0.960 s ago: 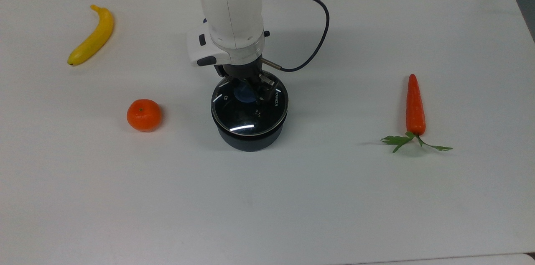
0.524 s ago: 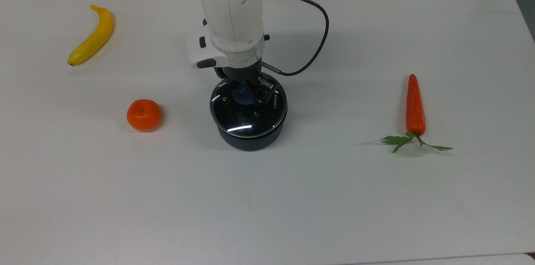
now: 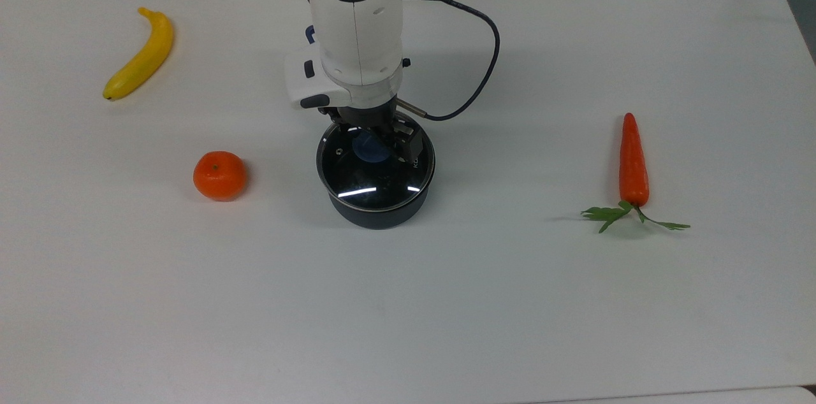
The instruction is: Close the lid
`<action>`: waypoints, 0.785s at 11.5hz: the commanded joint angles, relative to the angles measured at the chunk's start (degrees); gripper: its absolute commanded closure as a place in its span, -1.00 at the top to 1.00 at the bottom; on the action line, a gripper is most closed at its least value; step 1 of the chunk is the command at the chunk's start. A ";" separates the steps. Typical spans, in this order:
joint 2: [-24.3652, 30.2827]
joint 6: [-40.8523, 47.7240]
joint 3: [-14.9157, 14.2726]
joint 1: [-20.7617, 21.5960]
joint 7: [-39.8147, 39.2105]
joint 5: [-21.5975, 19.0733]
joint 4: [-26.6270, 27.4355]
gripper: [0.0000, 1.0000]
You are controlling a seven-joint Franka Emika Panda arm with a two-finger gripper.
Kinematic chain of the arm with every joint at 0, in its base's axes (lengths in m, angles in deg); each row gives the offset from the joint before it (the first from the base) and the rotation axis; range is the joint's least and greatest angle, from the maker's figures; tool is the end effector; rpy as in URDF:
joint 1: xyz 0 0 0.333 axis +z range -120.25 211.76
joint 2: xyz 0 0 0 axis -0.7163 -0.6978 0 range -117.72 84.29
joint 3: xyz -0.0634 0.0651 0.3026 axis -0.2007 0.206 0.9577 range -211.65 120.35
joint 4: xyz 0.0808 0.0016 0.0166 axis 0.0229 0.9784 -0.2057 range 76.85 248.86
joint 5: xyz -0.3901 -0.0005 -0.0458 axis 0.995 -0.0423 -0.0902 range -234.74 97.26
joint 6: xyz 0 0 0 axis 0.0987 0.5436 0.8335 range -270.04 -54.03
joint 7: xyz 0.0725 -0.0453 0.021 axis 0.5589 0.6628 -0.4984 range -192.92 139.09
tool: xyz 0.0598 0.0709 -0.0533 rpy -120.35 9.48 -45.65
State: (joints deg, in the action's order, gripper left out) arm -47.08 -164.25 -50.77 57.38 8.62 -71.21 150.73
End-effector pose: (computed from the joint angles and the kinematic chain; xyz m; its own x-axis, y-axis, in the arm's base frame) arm 0.7047 0.0962 0.4177 0.8737 -0.4862 0.0179 -0.4861 -0.8739 -0.0077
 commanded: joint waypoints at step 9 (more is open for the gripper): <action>26.12 17.64 -0.24 -11.97 -31.10 -0.25 13.25 1.00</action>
State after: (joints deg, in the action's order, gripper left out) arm -27.61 -145.72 -51.14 48.07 -16.77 -71.37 155.59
